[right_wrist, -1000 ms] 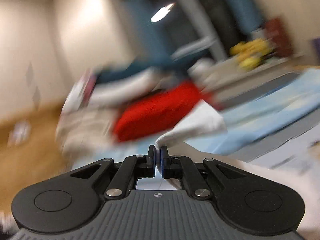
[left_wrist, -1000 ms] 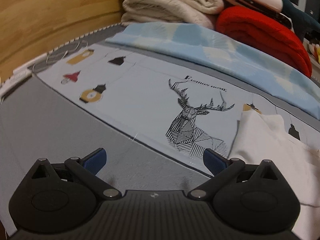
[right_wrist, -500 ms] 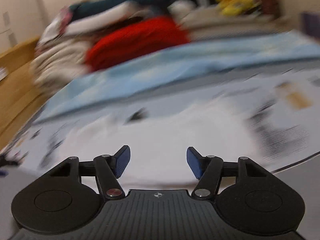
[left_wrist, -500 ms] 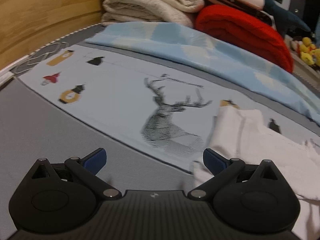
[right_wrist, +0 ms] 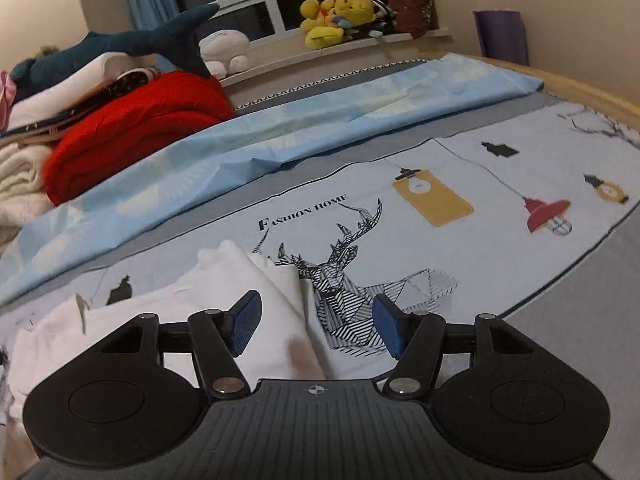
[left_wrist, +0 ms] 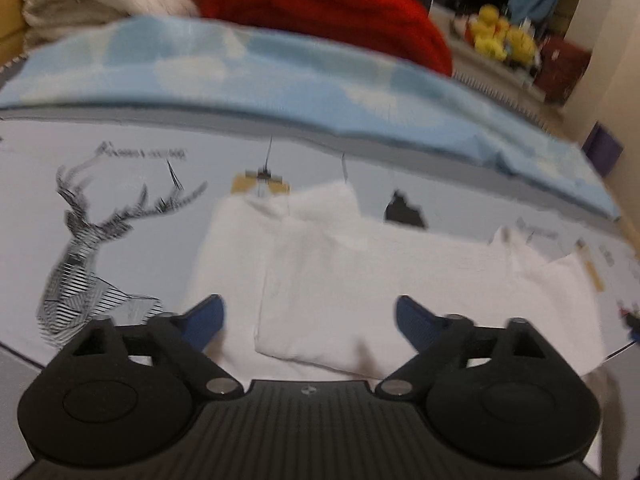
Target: Fold small clothes
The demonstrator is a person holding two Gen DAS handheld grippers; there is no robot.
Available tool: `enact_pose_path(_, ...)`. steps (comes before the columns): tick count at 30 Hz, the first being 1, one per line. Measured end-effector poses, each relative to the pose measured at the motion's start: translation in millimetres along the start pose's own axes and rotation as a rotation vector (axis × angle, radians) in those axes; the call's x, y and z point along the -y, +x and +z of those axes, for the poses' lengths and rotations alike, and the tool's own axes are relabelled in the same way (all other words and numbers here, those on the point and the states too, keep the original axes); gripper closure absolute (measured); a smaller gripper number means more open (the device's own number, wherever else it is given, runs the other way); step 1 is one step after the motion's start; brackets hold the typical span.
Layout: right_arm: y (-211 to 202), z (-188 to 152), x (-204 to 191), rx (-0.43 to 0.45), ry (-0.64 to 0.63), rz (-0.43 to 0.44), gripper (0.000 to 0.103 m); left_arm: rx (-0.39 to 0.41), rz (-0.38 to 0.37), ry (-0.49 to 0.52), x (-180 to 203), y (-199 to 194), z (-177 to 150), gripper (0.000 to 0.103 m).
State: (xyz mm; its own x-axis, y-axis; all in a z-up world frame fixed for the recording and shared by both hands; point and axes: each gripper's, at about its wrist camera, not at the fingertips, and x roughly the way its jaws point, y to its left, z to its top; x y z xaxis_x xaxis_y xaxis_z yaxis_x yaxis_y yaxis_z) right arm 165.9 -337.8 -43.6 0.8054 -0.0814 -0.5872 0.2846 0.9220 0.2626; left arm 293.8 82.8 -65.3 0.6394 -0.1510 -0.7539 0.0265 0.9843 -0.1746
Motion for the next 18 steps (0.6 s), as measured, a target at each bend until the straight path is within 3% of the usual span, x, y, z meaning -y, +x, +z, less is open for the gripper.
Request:
enact_pose_path(5, 25.0, 13.7, 11.3, 0.014, 0.040, -0.051, 0.040, -0.051, 0.051, 0.015, -0.7, 36.3, -3.5, 0.020)
enact_pose_path(6, 30.2, 16.0, 14.9, 0.012, 0.057, -0.051, 0.040, -0.045, 0.052, 0.038, 1.2, 38.3, -4.7, 0.032)
enact_pose_path(7, 36.0, 18.0, 18.7, 0.010, 0.083, -0.036, 0.040, -0.040, 0.046, 0.064, 4.2, 39.3, -5.8, 0.054)
enact_pose_path(8, 41.7, 19.2, 20.8, 0.001, 0.100, -0.024, 0.040, -0.038, 0.049, 0.090, 7.4, 39.9, -6.3, 0.066)
enact_pose_path(9, 47.7, 20.2, 20.7, -0.008, 0.108, -0.013, 0.040, -0.036, 0.057, 0.108, 9.9, 40.1, -6.6, 0.091)
enact_pose_path(10, 53.7, 20.8, 19.1, -0.013, 0.110, -0.003, 0.040, -0.034, 0.056, 0.117, 10.1, 40.1, -6.3, 0.097)
enact_pose_path(13, 74.9, 22.9, 9.7, -0.005, 0.109, 0.007, 0.041, -0.026, 0.051, 0.112, 4.2, 29.5, -3.0, 0.098)
enact_pose_path(14, 83.2, 23.8, 8.2, -0.010, 0.118, 0.007, 0.048, -0.024, 0.052, 0.106, 1.0, 27.2, -0.7, 0.098)
enact_pose_path(15, 92.5, 24.5, 8.0, -0.023, 0.138, 0.001, 0.063, -0.024, 0.051, 0.098, -1.3, 25.9, 0.9, 0.098)
enact_pose_path(18, 121.0, 24.0, 11.8, -0.105, 0.210, 0.041, 0.066, -0.034, 0.046, 0.083, -6.9, 27.5, 1.9, 0.098)
